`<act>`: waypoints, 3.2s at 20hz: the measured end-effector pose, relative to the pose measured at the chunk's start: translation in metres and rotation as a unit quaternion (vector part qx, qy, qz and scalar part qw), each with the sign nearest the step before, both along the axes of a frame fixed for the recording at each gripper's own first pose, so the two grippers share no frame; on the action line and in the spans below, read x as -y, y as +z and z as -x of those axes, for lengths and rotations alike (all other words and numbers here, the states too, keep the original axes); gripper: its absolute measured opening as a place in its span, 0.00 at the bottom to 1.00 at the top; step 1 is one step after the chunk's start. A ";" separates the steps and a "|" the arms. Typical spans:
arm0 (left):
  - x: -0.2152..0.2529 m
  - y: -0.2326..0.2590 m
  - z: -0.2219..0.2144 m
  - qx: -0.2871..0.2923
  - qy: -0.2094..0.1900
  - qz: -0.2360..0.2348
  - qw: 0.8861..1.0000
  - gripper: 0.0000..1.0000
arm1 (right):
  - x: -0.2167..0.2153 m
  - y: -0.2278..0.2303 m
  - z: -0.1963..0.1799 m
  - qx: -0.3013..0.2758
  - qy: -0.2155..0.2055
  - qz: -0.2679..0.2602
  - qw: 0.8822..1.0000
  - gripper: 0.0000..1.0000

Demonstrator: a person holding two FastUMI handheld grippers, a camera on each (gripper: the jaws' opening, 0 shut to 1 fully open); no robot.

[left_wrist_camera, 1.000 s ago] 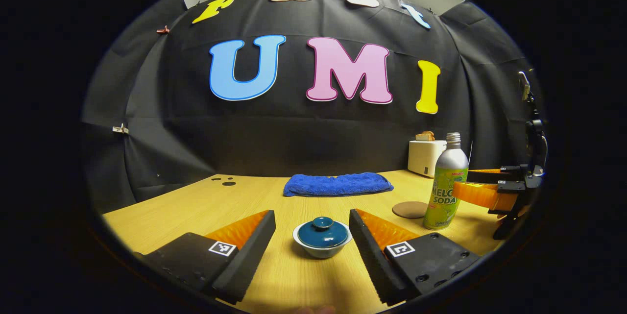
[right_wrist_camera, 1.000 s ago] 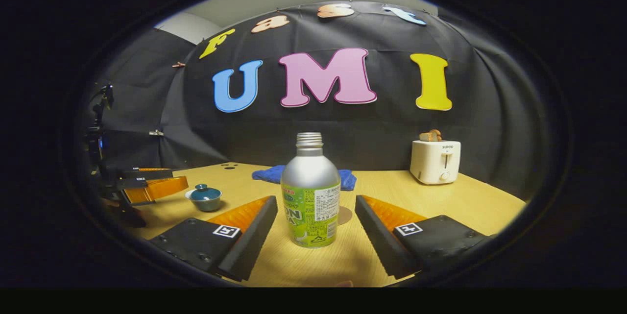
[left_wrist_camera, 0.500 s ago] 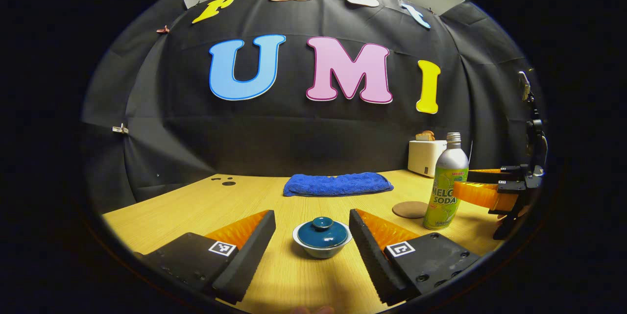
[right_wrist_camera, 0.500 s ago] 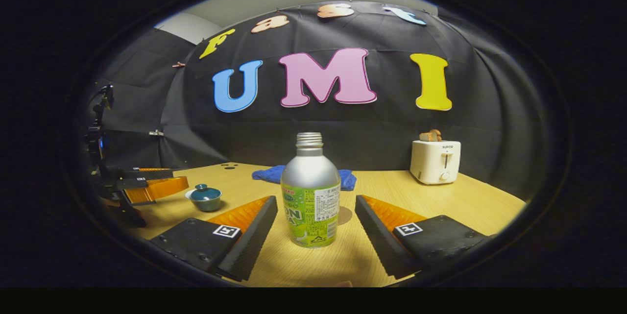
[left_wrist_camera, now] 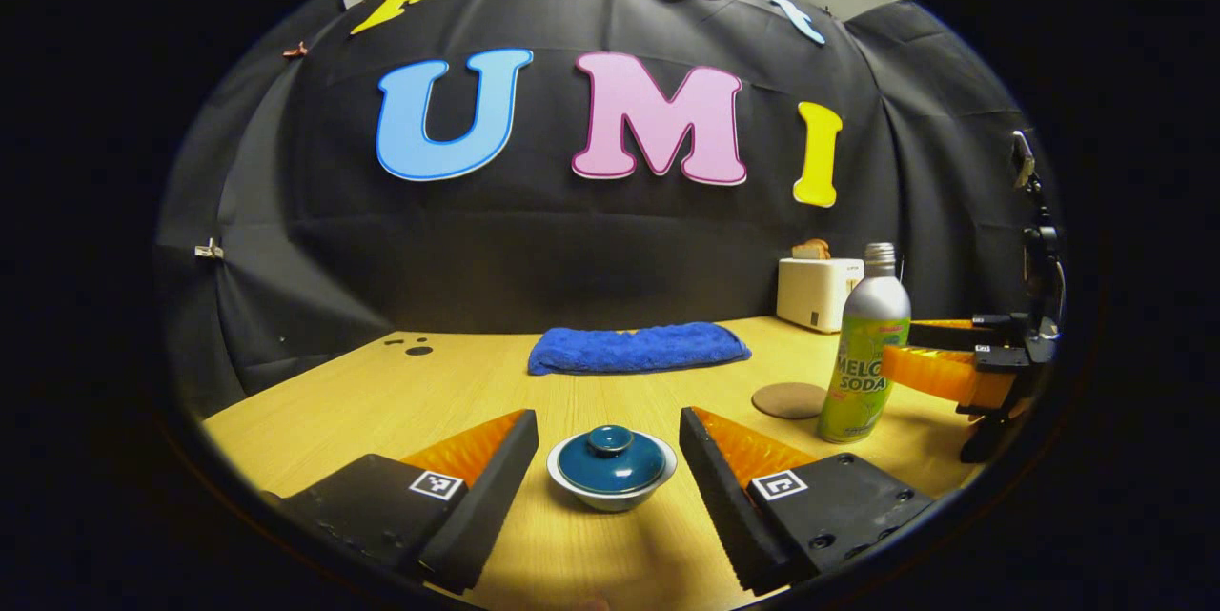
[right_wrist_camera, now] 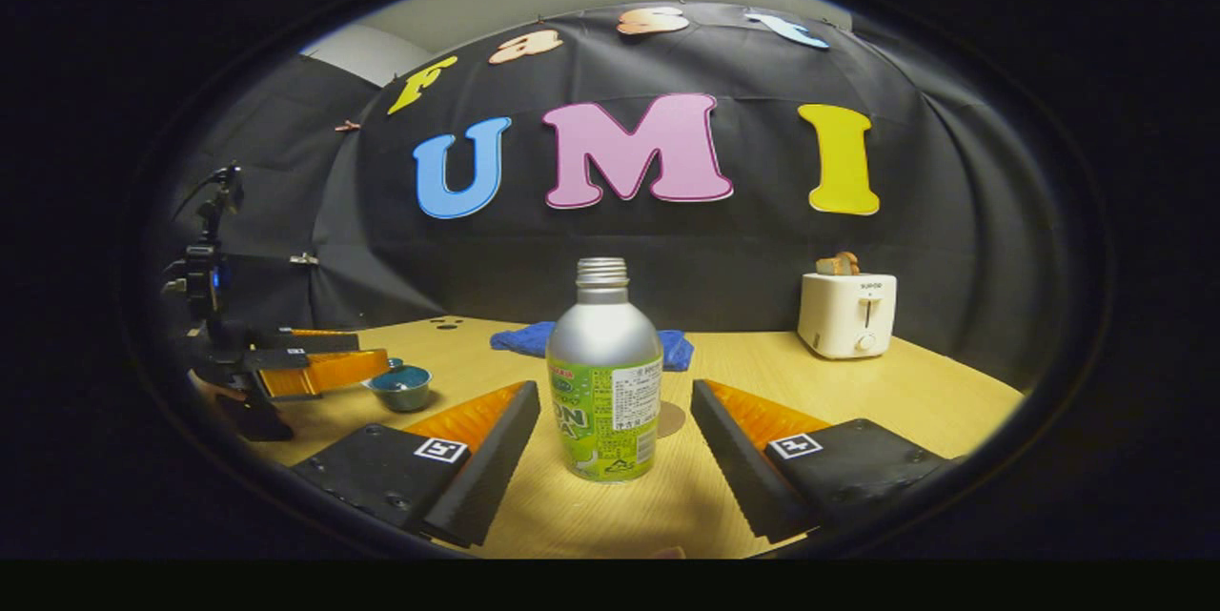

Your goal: Open the teacup lid with one hand, grasp the water bottle and pour water into the teacup with the other hand; after pouring, place the water bottle on the coaster and then close the teacup lid.

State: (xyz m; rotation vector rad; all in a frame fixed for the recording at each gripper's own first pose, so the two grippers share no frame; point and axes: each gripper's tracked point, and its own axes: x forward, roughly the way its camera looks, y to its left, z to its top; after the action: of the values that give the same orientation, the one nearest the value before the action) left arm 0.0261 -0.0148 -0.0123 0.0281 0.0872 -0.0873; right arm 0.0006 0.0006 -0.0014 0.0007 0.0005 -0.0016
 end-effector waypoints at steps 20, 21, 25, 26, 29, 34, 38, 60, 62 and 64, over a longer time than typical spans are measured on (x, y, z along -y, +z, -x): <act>0.001 -0.022 -0.026 -0.061 0.002 -0.035 0.998 0.39 | -0.001 0.000 0.000 0.000 0.000 0.000 1.000 0.99; 0.001 -0.022 -0.026 -0.061 0.002 -0.034 0.998 0.36 | -0.001 0.000 -0.001 0.000 0.000 0.000 1.000 0.99; -0.006 -0.007 -0.019 -0.018 0.012 -0.017 1.000 0.32 | 0.000 -0.001 -0.001 0.000 0.000 0.000 1.000 0.98; -0.009 -0.002 -0.016 0.001 0.017 -0.006 1.000 0.32 | 0.000 -0.001 -0.001 0.000 0.000 0.000 1.000 0.98; -0.021 0.010 -0.006 0.042 0.039 0.024 0.998 0.31 | -0.003 -0.001 -0.006 -0.001 0.000 0.000 1.000 0.98; -0.027 0.011 -0.004 0.045 0.045 0.030 0.998 0.31 | -0.001 -0.002 -0.026 -0.003 -0.025 0.000 1.000 0.99; -0.039 0.028 0.006 0.068 0.041 0.110 0.991 0.32 | -0.005 -0.007 -0.041 -0.005 -0.024 -0.001 1.000 0.99; -0.150 0.053 0.048 0.078 0.079 0.207 0.972 0.31 | -0.100 -0.050 0.006 0.003 0.007 0.669 0.744 0.78; -0.154 0.052 0.049 0.077 0.084 0.206 0.972 0.31 | -0.112 -0.054 0.008 0.009 0.015 0.694 0.720 0.74; -0.157 0.051 0.049 0.076 0.089 0.202 0.972 0.31 | -0.124 -0.059 0.010 0.019 0.018 0.718 0.696 0.82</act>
State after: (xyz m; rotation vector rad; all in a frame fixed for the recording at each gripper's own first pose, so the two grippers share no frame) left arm -0.0231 0.1418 0.0392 -0.3797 -0.0832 0.0783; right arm -0.0099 0.1250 -0.0602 -1.6006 -0.0430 0.0374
